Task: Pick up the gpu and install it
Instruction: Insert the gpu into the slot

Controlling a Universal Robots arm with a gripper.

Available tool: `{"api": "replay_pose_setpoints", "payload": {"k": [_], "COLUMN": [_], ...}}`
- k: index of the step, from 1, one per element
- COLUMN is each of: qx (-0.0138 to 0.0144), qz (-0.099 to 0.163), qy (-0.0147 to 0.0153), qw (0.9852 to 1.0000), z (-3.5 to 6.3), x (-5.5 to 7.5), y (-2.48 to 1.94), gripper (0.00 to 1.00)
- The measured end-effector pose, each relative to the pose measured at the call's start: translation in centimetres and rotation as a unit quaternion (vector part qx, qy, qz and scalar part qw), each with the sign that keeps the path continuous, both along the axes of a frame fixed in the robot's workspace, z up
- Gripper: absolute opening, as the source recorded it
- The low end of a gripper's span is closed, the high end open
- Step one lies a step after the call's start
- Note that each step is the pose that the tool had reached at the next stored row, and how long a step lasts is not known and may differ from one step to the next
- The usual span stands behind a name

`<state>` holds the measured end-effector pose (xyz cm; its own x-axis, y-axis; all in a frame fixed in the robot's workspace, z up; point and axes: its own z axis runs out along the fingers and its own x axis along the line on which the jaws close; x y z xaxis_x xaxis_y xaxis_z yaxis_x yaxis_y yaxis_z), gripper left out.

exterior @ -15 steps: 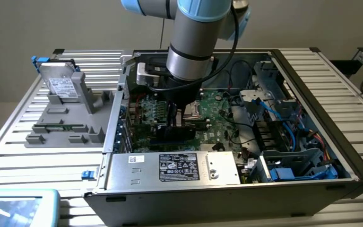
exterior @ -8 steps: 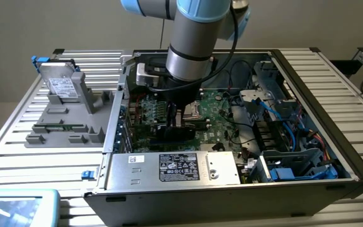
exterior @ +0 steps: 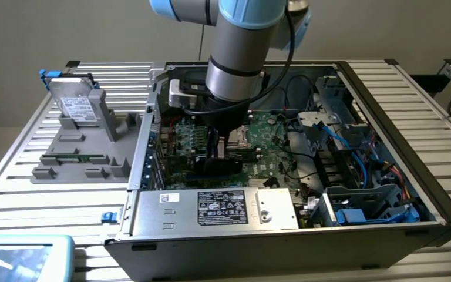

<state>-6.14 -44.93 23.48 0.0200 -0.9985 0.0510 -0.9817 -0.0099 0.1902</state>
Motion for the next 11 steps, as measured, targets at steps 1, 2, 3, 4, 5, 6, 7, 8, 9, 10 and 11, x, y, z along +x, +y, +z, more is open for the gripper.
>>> {"api": "replay_pose_setpoints", "payload": {"k": [1, 2, 3, 4, 5, 6, 7, 8, 9, 10, 11], "qx": [0.0001, 0.0000, 0.0000, 0.0000, 0.0000, 0.0000, 0.0001, 0.0001, 0.0000, 0.0001, 0.0001], "qz": [0.000, 0.000, 0.000, 0.000, 0.000, 0.000, 0.000, 0.000, 0.000, 0.000, 0.000], "qy": [0.0000, 0.0000, 0.0000, 0.0000, 0.0000, 0.0000, 0.0000, 0.0000, 0.0000, 0.0000, 0.0000], "qw": [1.0000, 1.0000, 1.0000, 1.0000, 1.0000, 1.0000, 1.0000, 1.0000, 1.0000, 1.0000, 1.0000], "z": [-0.02, -0.03, -0.04, -0.04, -0.04, -0.05, -0.05, -0.05, -0.05, -0.05, -0.05], "x": [0.00, 0.00, 0.00, 0.01, 0.01, 0.01, 0.02, 0.02, 0.02, 0.05, 0.05], "y": [0.00, 0.00, -0.01, 0.00, -0.01, -0.01, -0.01, -0.01, -0.01, -0.01, -0.01], "gripper": [0.28, 0.28, 0.28, 0.28, 0.28, 0.28, 0.28, 0.28, 0.28, 0.28, 0.28]}}
